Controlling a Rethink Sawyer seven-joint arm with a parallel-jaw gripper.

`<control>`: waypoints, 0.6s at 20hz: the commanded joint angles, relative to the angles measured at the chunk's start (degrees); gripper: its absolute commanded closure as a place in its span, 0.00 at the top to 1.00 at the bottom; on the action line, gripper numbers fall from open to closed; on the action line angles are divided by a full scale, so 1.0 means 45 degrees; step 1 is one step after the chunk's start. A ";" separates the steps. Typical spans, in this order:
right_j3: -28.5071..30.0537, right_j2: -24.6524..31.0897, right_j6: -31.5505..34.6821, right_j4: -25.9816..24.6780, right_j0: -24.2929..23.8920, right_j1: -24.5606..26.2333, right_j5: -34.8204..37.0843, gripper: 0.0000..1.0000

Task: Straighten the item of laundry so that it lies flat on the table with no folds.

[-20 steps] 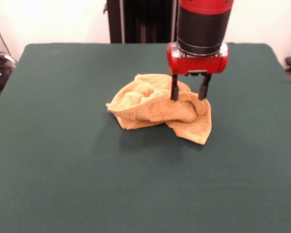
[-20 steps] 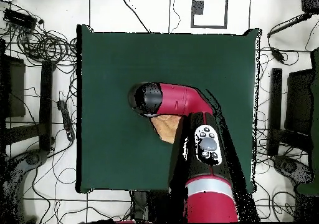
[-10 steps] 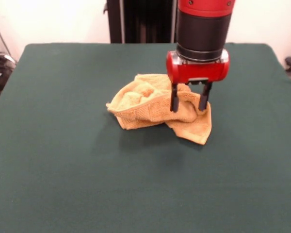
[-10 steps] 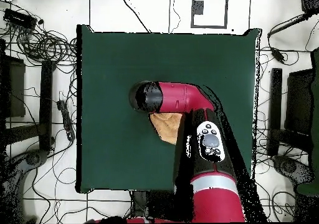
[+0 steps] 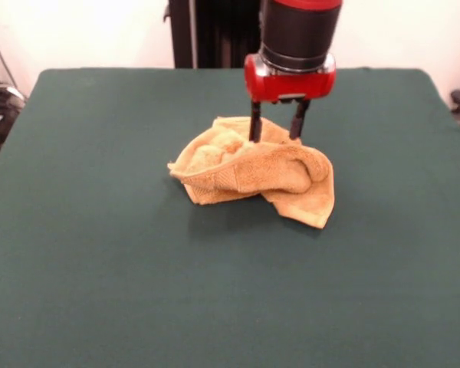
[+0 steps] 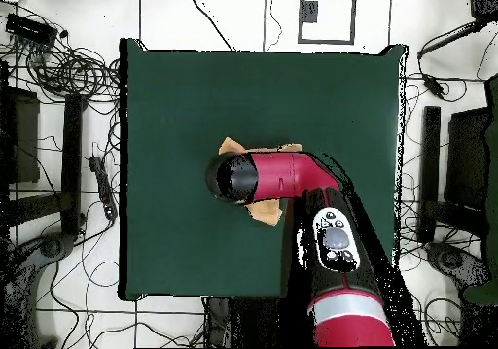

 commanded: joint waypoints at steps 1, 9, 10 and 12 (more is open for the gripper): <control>0.2302 0.2817 -0.3514 -0.0909 -0.0575 0.0181 0.1200 1.00; 0.1670 0.4794 -0.4944 -0.3296 -0.1317 0.2250 0.0019 1.00; 0.1633 0.4967 -0.4980 -0.3629 -0.1359 0.2327 -0.0140 1.00; 0.1561 0.5237 -0.4873 -0.4097 -0.1405 0.2256 -0.0194 1.00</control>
